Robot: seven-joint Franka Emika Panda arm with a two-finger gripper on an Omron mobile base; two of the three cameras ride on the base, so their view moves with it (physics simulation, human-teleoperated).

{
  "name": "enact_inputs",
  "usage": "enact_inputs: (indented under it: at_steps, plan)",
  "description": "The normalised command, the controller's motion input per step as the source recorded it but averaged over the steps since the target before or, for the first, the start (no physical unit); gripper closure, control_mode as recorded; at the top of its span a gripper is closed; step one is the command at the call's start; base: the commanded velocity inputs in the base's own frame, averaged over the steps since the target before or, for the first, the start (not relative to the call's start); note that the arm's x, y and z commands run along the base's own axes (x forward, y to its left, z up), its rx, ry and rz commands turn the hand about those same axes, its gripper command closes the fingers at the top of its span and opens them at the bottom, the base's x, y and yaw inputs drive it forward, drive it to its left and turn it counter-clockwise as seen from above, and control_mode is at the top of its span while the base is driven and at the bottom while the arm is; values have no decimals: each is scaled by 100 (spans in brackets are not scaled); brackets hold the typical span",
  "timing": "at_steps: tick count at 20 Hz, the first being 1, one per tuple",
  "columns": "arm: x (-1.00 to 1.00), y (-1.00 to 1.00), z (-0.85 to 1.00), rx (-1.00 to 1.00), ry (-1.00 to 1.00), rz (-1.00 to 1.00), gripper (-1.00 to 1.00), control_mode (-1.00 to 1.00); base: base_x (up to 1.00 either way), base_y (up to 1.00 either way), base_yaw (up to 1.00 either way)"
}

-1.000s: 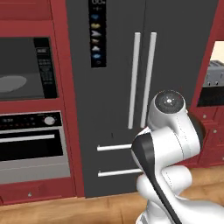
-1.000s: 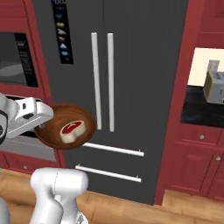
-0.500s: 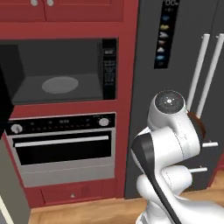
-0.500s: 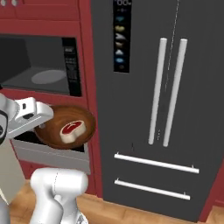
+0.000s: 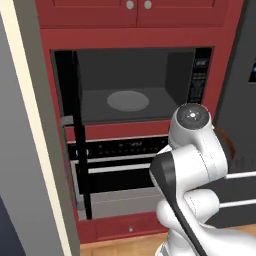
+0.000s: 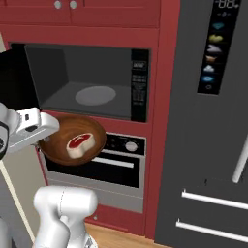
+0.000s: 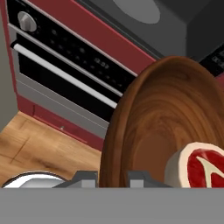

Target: Remove the orange from the bowl and place it on the small plate. Then place the bowl with only the steak in the microwave, close the door, and press the start button to microwave the steak.

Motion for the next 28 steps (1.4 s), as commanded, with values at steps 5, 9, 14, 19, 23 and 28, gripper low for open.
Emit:
enact_inputs:
  at_steps: [5, 9, 14, 19, 23, 28]
  plan:
    - [0, 0, 0, 0, 0, 0, 100, 100, 8, 25, -10]
    - [0, 0, 0, 0, 0, 0, 100, 100, 0, -11, -15]
    - [0, 0, 0, 0, 0, 0, 100, 100, 0, 0, -19]
    - [0, 0, 0, 0, 0, 0, 100, 100, 0, 0, -6]
    - [0, 0, 0, 0, 0, 0, 100, 100, 21, 4, 0]
    - [0, 0, 0, 0, 0, 0, 100, 100, 2, 1, 0]
